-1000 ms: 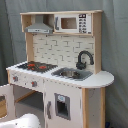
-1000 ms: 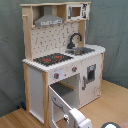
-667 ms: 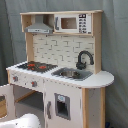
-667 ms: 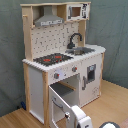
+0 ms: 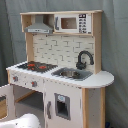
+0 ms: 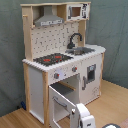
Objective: Play with the kitchen
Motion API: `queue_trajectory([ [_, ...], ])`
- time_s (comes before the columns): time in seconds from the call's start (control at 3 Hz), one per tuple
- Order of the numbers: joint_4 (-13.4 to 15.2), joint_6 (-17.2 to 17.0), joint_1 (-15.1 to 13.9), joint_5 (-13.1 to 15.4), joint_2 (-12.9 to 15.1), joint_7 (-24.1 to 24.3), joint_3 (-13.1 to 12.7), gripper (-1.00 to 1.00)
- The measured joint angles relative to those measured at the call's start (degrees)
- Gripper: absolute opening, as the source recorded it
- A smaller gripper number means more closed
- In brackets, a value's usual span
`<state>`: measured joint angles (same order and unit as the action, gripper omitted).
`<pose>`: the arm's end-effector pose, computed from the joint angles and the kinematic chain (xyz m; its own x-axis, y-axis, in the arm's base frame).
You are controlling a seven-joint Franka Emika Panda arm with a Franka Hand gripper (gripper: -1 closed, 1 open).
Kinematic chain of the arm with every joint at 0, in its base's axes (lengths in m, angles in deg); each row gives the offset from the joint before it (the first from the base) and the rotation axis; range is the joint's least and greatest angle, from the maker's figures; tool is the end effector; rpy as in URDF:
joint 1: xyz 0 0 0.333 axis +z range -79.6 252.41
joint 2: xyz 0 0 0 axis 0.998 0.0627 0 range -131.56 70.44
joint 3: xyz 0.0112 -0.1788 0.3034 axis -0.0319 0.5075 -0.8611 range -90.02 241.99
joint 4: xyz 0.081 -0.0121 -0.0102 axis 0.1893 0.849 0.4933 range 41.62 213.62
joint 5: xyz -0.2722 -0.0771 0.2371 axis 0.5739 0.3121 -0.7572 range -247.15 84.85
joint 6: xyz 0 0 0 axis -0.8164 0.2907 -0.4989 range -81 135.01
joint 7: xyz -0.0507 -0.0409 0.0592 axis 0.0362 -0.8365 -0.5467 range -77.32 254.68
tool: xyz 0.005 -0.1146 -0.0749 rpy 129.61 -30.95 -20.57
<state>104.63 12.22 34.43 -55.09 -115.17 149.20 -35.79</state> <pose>0.0819 0.7057 0.2438 0.1348 0.7405 0.6583 -0.3586 -0.5829 0.7291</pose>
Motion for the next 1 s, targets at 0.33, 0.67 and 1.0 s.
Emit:
queue_trajectory([
  [0.33, 3.24, -4.92, 1.56, -0.20, 0.26, 0.49, -1.10, -1.00],
  [0.67, 9.09, -5.43, 4.69, -0.49, 0.67, 0.97, -1.18, -1.00],
  [1.0, 14.67, -5.29, 7.78, -0.49, 1.47, 1.37, -1.09, -1.00],
])
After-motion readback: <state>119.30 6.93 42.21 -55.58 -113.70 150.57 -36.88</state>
